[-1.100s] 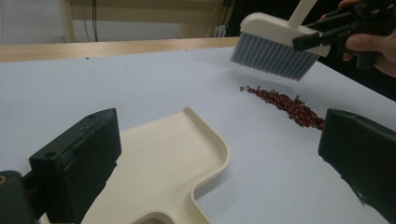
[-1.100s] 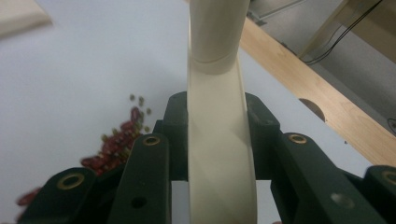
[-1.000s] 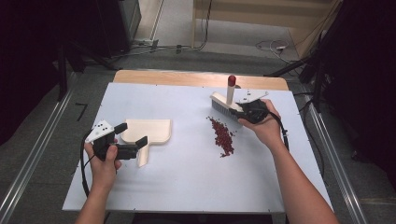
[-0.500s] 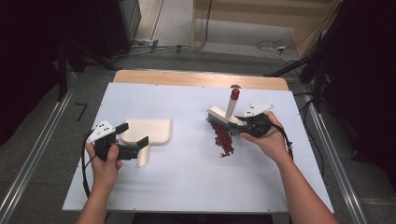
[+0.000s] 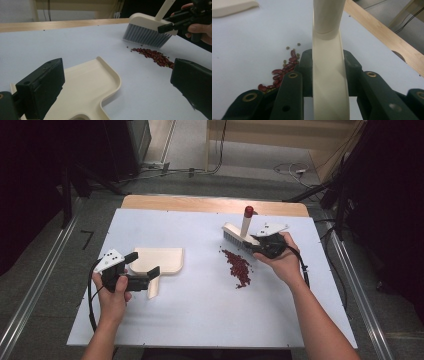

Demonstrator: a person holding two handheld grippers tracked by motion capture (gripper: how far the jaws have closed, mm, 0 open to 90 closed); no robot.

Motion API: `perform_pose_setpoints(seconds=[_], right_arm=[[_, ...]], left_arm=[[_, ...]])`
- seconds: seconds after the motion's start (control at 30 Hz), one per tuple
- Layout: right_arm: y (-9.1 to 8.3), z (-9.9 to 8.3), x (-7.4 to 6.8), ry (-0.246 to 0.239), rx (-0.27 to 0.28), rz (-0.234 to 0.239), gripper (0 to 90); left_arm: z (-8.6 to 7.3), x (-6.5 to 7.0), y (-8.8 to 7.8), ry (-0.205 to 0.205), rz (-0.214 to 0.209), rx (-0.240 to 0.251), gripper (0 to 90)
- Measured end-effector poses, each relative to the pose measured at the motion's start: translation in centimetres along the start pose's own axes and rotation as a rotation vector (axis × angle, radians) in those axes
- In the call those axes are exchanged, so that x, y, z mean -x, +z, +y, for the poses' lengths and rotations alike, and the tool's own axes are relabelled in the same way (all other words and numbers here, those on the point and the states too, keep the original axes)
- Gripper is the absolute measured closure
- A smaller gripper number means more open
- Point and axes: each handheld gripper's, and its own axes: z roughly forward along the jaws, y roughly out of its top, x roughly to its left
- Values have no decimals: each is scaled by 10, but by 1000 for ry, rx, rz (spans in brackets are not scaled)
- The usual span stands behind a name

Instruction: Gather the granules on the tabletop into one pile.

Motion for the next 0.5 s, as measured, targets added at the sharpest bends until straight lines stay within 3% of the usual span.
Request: perform_pose_setpoints(seconds=[0.3,0.37,0.5], right_arm=[[-13,-5,-8,1,-12,77,659],[-19,-5,-8,4,-1,63,659],[-25,-2,-4,60,52,47,658]], left_arm=[[0,0,1,-5,0,1,0],[0,1,2,-3,-2,1,0],[0,2,3,3,-3,-6,0]])
